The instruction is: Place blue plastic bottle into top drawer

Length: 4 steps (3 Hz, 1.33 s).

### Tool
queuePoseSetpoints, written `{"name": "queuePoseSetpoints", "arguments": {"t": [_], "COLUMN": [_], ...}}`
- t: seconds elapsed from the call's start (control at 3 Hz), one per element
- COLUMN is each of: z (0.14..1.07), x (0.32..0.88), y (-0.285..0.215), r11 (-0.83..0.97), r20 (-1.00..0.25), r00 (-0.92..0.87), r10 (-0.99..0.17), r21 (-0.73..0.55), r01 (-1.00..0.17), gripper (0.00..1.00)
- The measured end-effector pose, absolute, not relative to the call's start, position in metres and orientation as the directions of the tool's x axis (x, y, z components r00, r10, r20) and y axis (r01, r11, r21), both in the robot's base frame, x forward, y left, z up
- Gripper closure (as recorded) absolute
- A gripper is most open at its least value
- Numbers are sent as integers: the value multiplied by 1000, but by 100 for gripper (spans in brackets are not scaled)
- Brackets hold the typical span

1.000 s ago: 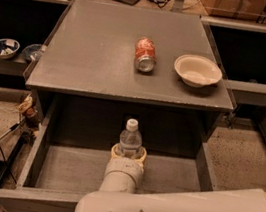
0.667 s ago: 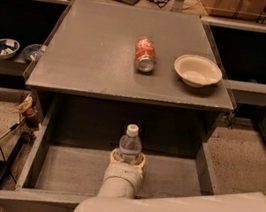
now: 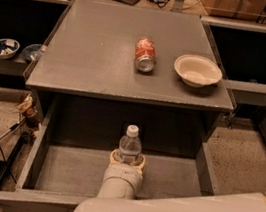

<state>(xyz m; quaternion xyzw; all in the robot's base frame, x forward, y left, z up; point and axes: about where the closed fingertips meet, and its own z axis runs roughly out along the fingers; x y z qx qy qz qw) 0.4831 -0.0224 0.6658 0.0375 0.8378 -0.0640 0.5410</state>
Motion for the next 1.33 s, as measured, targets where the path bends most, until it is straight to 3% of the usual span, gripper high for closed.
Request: {"name": "queuePoseSetpoints", "arguments": {"t": [0.33,1.0,1.33], "z": [666,666,666], "x": [483,483,483], "y": [-22,-22,-22], "r11": [989,989,989], "r20": [-911,-911,-911], "r00": [-412,-412,-412], "r10": [-6,-7,-7], "r21": [-67,-67,-67], "r01": [132,132,132], "gripper": [43,0,0]}}
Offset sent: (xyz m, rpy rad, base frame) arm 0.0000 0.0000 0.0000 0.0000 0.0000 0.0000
